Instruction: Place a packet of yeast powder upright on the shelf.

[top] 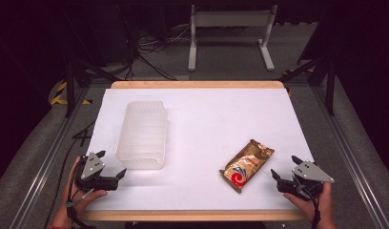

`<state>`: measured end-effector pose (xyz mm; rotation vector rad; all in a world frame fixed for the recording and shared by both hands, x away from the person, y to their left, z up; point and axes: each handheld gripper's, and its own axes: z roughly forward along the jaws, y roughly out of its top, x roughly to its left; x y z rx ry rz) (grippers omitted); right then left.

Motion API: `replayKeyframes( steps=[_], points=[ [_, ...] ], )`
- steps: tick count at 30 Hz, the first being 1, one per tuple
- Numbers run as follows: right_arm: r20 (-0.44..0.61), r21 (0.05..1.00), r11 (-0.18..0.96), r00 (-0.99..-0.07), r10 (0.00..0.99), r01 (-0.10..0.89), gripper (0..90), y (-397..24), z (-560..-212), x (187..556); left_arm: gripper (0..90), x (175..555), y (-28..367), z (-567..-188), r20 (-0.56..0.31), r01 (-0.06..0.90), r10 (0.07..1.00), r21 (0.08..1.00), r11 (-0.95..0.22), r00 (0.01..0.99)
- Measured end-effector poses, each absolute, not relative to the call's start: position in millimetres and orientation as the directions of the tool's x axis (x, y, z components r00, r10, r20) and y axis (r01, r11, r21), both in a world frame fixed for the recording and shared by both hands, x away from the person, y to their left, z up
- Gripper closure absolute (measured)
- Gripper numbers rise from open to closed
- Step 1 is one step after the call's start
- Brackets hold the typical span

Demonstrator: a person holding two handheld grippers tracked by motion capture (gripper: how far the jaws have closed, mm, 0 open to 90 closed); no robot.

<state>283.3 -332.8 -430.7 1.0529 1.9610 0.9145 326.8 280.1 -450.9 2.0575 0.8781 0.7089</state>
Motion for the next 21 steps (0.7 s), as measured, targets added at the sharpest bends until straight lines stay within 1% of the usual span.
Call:
replayKeyframes(
  steps=[7, 11, 17, 21],
  points=[
    [-0.240, 0.837, 0.396, -0.398, 0.886, 0.376, 17.4, -334, -429, 286, 3.7, 323, 280, -451, 0.195, 0.334, 0.764, 0.813, -0.477, 0.616],
    [-0.216, 0.844, 0.379, -0.406, 0.888, 0.380, 18.0, -333, -428, 286, 3.7, 320, 281, -451, 0.193, 0.332, 0.766, 0.817, -0.472, 0.613],
    [-0.215, 0.842, 0.384, -0.416, 0.884, 0.380, 24.5, -331, -424, 292, 3.7, 322, 281, -452, 0.194, 0.338, 0.763, 0.810, -0.479, 0.616],
    [-0.203, 0.844, 0.372, -0.411, 0.889, 0.387, 24.5, -330, -422, 297, 3.7, 322, 281, -452, 0.192, 0.339, 0.762, 0.809, -0.480, 0.618]
  ],
)
